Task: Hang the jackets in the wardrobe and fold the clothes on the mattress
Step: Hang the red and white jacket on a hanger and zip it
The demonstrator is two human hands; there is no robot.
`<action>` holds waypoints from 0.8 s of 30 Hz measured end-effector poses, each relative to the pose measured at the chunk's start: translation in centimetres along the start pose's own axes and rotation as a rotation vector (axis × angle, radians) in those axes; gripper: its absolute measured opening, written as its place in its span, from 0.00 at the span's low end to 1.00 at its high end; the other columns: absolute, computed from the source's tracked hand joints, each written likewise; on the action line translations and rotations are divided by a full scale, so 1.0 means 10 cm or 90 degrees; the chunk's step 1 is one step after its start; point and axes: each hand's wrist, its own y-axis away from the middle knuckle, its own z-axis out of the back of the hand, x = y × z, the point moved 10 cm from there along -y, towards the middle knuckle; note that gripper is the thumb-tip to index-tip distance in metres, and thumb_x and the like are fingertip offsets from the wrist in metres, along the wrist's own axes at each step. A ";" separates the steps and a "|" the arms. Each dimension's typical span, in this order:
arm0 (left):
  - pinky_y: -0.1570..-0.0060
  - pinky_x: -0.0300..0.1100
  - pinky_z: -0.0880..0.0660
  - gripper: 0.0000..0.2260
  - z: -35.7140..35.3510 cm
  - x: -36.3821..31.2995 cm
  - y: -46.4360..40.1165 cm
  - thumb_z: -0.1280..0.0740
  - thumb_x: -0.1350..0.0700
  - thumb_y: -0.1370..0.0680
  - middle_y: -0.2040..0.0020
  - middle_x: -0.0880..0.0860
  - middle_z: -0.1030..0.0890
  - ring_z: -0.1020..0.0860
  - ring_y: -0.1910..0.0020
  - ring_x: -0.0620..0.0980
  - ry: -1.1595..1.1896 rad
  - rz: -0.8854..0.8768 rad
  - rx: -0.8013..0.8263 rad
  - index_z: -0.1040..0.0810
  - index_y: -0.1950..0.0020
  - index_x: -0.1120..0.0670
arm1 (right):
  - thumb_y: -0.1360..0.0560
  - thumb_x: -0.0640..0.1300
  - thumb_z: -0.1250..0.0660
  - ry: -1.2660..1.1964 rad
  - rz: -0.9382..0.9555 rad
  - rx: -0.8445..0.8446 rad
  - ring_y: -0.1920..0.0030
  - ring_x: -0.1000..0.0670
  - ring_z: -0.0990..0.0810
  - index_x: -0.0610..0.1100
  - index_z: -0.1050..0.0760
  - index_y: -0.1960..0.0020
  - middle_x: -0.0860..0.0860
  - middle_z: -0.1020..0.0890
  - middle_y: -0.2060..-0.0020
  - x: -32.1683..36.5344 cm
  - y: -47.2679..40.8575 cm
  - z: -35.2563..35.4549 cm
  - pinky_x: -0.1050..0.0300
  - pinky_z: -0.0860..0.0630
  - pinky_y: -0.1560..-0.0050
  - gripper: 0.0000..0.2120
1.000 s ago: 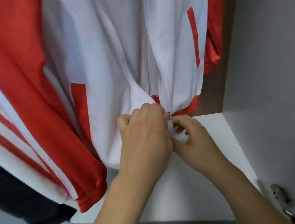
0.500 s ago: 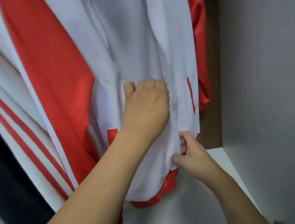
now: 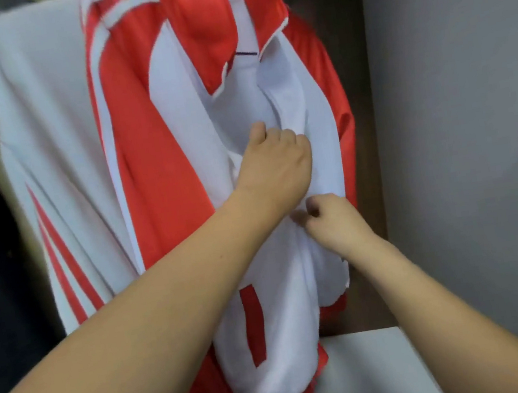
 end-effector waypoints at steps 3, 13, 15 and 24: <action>0.54 0.50 0.38 0.14 0.20 0.20 -0.21 0.51 0.62 0.34 0.72 0.57 0.27 0.27 0.71 0.56 -0.034 -0.007 -0.079 0.26 0.68 0.57 | 0.23 0.48 0.35 0.168 -0.046 0.137 0.56 0.43 0.20 0.43 0.26 0.59 0.47 0.22 0.61 0.00 -0.13 -0.14 0.55 0.26 0.60 0.09; 0.52 0.48 0.36 0.17 0.52 0.77 -0.89 0.51 0.61 0.30 0.69 0.55 0.24 0.25 0.68 0.55 -0.199 -0.105 -0.107 0.23 0.64 0.56 | 0.25 0.44 0.34 0.189 0.060 0.045 0.62 0.46 0.24 0.45 0.30 0.65 0.50 0.25 0.68 0.94 -0.74 0.61 0.57 0.31 0.66 0.11; 0.46 0.49 0.32 0.21 0.65 0.99 -1.04 0.55 0.61 0.27 0.61 0.56 0.21 0.23 0.61 0.57 -0.225 -0.073 -0.101 0.22 0.56 0.57 | 0.24 0.42 0.35 0.251 -0.036 0.222 0.64 0.47 0.21 0.42 0.26 0.61 0.48 0.21 0.65 0.79 -0.70 0.41 0.58 0.26 0.63 0.07; 0.38 0.51 0.39 0.14 0.87 1.43 -1.46 0.51 0.62 0.21 0.46 0.60 0.23 0.26 0.47 0.60 -0.256 -0.048 -0.029 0.28 0.43 0.60 | 0.29 0.38 0.38 0.106 0.116 -0.037 0.58 0.42 0.21 0.46 0.31 0.66 0.47 0.24 0.65 1.70 -1.03 1.07 0.59 0.31 0.64 0.09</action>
